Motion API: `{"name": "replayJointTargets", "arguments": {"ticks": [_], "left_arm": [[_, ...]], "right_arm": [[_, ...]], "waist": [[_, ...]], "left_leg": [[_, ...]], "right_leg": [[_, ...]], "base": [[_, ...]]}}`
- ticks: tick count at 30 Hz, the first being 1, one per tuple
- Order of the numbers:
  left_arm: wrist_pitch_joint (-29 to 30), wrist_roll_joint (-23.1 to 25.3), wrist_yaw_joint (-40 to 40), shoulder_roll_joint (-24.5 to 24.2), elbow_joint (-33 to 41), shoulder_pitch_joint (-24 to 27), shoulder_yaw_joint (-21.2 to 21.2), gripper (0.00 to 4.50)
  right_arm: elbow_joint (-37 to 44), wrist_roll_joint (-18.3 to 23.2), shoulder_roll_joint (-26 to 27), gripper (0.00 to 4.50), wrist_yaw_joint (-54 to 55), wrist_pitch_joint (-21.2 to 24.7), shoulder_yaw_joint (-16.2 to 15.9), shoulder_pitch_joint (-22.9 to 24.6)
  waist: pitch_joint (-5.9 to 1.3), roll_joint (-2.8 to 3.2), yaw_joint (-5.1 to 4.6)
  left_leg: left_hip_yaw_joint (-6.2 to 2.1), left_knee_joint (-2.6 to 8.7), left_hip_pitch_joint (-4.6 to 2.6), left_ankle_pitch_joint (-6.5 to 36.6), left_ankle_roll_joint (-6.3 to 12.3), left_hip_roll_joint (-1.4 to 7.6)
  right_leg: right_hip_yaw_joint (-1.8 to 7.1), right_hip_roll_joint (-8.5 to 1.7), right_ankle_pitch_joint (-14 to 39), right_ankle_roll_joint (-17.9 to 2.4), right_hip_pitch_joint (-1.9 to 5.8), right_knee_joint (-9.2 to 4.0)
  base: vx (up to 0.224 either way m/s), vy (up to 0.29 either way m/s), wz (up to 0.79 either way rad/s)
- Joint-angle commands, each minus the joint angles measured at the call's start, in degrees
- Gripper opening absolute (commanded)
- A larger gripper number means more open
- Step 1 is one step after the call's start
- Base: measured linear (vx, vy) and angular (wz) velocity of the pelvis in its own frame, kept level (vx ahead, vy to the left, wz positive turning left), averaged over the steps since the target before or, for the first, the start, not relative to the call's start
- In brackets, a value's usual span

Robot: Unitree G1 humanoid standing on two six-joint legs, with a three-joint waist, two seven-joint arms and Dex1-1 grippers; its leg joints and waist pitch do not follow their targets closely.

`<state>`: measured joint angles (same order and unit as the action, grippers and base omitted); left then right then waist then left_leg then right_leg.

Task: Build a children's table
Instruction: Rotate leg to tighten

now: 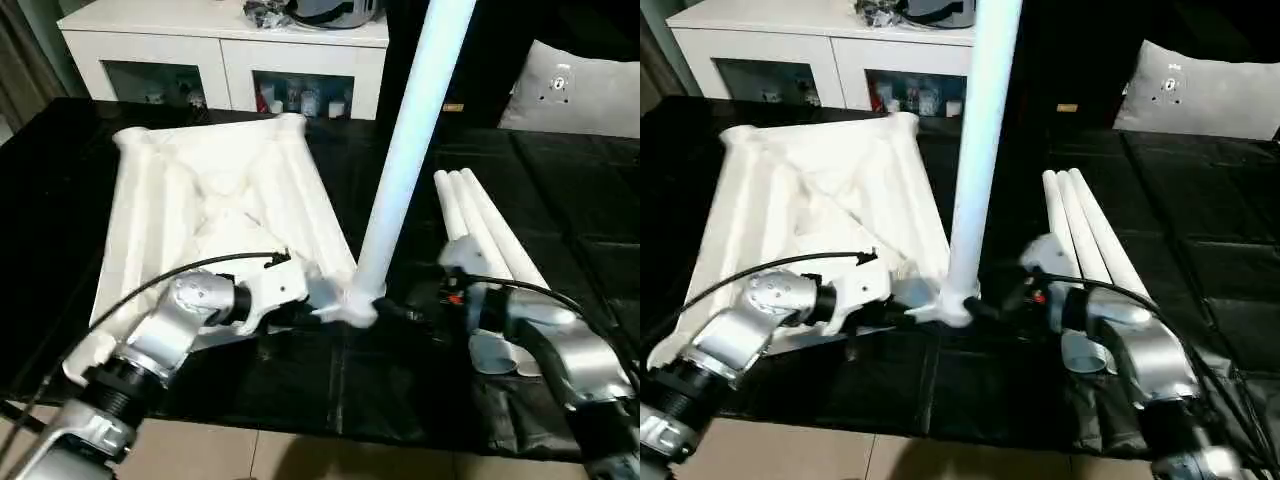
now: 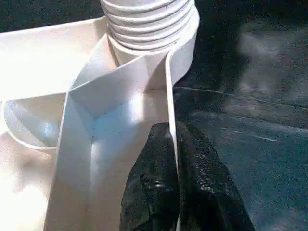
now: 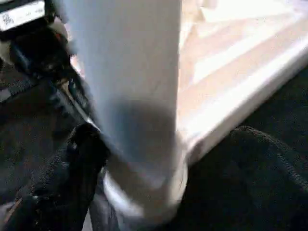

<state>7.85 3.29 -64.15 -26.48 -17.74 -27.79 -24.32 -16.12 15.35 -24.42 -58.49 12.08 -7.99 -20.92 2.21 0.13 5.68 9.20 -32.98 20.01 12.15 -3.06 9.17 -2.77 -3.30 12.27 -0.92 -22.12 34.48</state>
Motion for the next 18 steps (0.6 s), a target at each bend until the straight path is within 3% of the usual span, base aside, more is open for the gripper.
{"name": "replayJointTargets", "arguments": {"ticks": [1, 8, 14, 18], "left_arm": [[-0.1, 1.92, -3.15, -0.52, -1.55, 1.47, -5.15, 0.0], [-1.0, 2.5, -3.99, -0.39, -2.3, 1.66, -4.87, 0.0], [-1.03, 2.41, -4.03, -0.42, -2.5, 1.73, -4.61, 0.0], [-1.24, 2.55, -4.14, -0.37, -2.77, 1.83, -4.59, 0.0]], "right_arm": [[-0.77, 0.07, 0.23, 4.44, -0.96, -0.09, -0.32, -0.78], [-2.01, 1.48, 0.29, 3.82, -4.58, 2.29, -1.41, -1.12], [-2.85, 0.95, 0.39, 3.3, -4.87, 2.88, -1.34, -0.84], [-2.49, 1.36, 0.65, 2.94, -5.34, 3.77, -1.48, -0.07]], "waist": [[-2.77, -0.31, -0.04], [-2.77, -0.59, 0.58], [-2.65, -0.45, 0.57], [-2.79, -0.5, 0.6]], "left_leg": [[-0.8, 3.26, -0.06, 3.2, 5.54, 4.15], [-0.79, 3.15, -0.03, 3.37, 5.15, 4.13], [-0.85, 3.27, -0.04, 5.24, 3.7, 4.12], [-0.85, 3.17, -0.04, 4.71, 3.75, 4.11]], "right_leg": [[2.86, -5.44, 0.46, -15.61, 2.96, -2.98], [2.88, -5.5, 0.68, -15.04, 2.97, -2.81], [2.91, -5.48, 4.02, -14.25, 2.88, -3.06], [2.94, -5.45, 2.62, -14.36, 2.92, -2.89]], "base": [[0.0, 0.0, 0.0], [0.0, 0.0, 0.0], [0.0, 0.0, 0.0], [0.0, 0.0, 0.0]]}}
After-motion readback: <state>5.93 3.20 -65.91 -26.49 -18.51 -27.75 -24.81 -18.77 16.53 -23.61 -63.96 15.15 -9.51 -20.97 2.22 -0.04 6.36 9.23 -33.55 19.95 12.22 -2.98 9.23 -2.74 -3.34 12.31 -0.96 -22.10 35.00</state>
